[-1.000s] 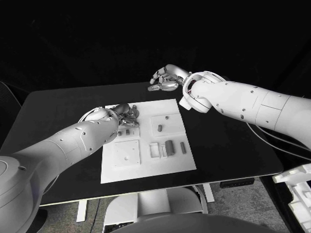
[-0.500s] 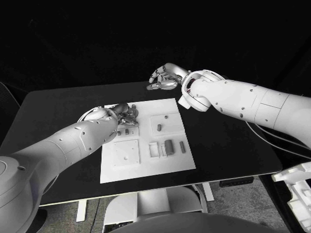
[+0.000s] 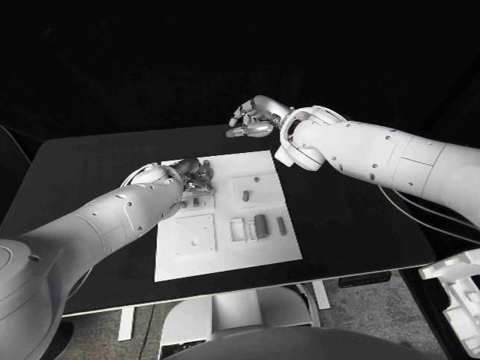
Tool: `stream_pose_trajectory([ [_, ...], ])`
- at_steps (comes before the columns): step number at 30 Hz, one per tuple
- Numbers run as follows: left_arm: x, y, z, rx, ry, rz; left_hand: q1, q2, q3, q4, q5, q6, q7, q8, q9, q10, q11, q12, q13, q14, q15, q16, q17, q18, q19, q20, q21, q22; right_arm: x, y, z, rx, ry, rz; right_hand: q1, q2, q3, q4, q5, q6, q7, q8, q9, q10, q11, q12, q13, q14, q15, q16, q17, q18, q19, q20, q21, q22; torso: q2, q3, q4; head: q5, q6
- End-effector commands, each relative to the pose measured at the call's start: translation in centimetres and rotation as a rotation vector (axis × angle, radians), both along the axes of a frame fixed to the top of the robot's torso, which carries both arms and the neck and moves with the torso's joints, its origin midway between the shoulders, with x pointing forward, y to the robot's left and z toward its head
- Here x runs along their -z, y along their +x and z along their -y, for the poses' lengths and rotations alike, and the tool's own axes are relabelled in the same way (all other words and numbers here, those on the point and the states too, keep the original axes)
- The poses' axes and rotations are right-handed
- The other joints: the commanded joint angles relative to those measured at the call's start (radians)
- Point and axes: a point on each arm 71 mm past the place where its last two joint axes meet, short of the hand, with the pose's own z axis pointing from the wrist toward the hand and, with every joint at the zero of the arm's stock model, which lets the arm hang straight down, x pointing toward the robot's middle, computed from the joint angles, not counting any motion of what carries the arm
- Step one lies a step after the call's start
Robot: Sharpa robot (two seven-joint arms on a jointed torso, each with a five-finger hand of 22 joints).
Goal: Assemble the parts on the task board
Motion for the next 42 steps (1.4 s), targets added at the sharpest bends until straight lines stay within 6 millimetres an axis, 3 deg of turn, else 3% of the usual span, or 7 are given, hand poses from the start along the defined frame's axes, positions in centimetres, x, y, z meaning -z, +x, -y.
stream_pose_trajectory([
  [1, 0.09, -0.14, 0.43, 0.014, -0.005, -0.023, 0.002, 0.011, 0.003, 0.000, 0.003, 0.000, 0.002, 0.000, 0.000, -0.005, -0.001, 0.005, 0.001, -0.008, 0.000, 0.006, 0.040, 0.029, -0.005, -0.001, 0.022, 0.002, -0.13, -0.04, -0.18, -0.006, 0.000, 0.005, 0.000, -0.009, -0.005, -0.001, -0.002, 0.004, 0.002, 0.004, 0.002, 0.003, -0.001, 0.004, -0.001, 0.005, -0.002, 0.004, -0.001, -0.004, 0.002, -0.002, 0.002, -0.002, 0.000, -0.0004, 0.0003, -0.001, -0.001],
  [8, 0.13, -0.16, 0.50, 0.015, -0.002, -0.031, 0.029, 0.041, 0.030, -0.009, 0.003, 0.030, 0.001, 0.018, 0.007, -0.009, -0.002, 0.012, 0.002, -0.013, -0.001, 0.017, 0.035, 0.033, -0.008, -0.002, 0.025, 0.003, -0.14, -0.02, -0.22, -0.007, 0.000, 0.005, 0.000, -0.009, -0.005, -0.001, -0.002, 0.004, 0.002, 0.004, 0.002, 0.003, -0.001, 0.004, -0.002, 0.005, -0.002, 0.004, -0.001, -0.004, 0.002, -0.002, 0.002, -0.002, -0.001, -0.0003, -0.0003, -0.001, -0.001],
  [42, 0.08, -0.13, 0.60, 0.020, -0.007, -0.028, 0.075, 0.101, 0.088, -0.020, 0.004, 0.051, 0.003, 0.025, 0.010, -0.015, -0.003, 0.021, 0.001, -0.023, -0.001, 0.034, 0.028, 0.034, -0.015, -0.001, 0.032, 0.006, -0.16, -0.01, -0.27, -0.008, 0.000, 0.005, 0.000, -0.010, -0.006, -0.001, -0.002, 0.004, 0.002, 0.004, 0.002, 0.004, -0.001, 0.004, -0.002, 0.006, -0.002, 0.004, -0.002, -0.004, 0.003, -0.002, 0.002, -0.002, 0.000, -0.0005, -0.0004, -0.002, -0.002],
])
